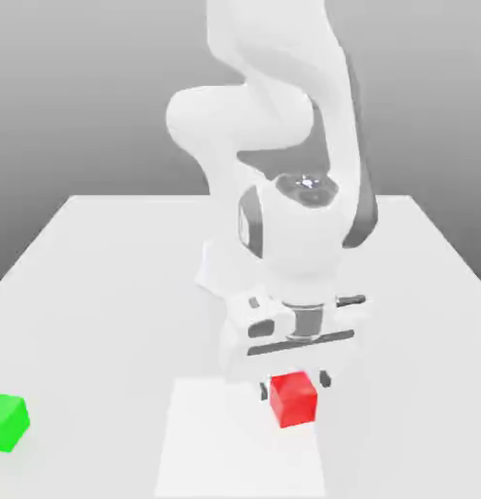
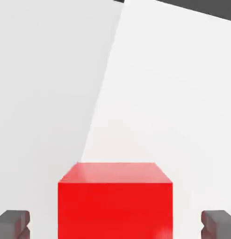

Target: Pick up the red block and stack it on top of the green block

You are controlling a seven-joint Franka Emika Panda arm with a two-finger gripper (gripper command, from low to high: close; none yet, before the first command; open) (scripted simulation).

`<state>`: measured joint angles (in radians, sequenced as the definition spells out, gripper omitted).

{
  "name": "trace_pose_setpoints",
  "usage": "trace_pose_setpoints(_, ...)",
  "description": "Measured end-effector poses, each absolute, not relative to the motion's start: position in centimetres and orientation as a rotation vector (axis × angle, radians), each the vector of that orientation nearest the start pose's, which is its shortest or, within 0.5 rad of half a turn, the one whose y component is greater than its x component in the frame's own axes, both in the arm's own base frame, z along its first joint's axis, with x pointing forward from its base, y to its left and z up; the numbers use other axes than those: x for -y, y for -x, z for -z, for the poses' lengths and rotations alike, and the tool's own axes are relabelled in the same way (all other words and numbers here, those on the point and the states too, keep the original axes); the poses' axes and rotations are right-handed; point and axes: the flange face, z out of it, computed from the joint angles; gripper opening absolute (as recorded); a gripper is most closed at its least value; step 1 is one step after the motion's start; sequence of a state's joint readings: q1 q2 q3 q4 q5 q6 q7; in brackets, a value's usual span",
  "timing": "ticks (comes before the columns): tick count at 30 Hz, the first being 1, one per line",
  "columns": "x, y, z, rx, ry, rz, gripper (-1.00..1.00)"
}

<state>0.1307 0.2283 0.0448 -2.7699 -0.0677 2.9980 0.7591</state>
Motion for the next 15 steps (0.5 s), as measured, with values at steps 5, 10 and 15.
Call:
trace_pose_setpoints(5, -7.2, -36.9, -14.4, -0.804, 3.037, 0.0, -1.0)
trace_pose_setpoints(10, -7.2, -37.1, -17.9, -0.805, 3.036, 0.001, -1.0)
trace_pose_setpoints(15, -4.4, -38.9, -21.2, -1.045, 2.958, -0.003, -1.0)
